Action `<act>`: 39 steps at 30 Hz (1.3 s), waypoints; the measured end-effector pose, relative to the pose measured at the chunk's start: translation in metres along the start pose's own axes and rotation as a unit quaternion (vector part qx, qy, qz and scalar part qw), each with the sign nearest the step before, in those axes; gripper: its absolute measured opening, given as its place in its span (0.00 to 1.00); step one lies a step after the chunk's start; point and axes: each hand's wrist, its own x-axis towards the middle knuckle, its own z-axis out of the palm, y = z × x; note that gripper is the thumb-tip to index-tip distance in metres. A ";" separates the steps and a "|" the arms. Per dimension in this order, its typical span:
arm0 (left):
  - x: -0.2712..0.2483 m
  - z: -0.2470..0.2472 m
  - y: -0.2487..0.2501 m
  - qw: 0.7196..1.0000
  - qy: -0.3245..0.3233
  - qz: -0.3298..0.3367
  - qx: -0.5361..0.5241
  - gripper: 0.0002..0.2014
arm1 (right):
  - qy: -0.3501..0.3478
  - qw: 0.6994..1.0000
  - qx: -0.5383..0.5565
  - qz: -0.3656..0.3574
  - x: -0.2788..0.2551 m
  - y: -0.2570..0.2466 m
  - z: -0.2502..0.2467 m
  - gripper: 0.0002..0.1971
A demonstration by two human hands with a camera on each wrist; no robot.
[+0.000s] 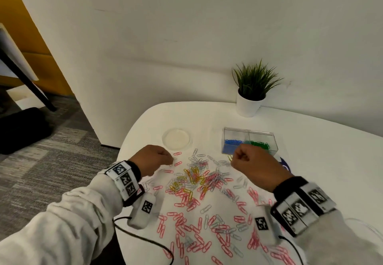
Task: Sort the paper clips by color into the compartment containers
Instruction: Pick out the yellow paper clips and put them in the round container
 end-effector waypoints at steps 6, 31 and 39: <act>-0.031 0.025 0.034 0.990 -0.086 0.076 0.082 0.06 | -0.041 0.984 -0.157 0.075 -0.076 0.046 -0.070 0.05; -0.115 0.279 0.169 0.857 -0.174 0.337 0.348 0.05 | -0.084 0.975 -0.111 0.174 -0.159 0.130 -0.137 0.13; -0.120 0.335 0.187 0.808 -0.219 0.359 0.412 0.13 | -0.045 0.961 -0.195 0.191 -0.167 0.163 -0.144 0.15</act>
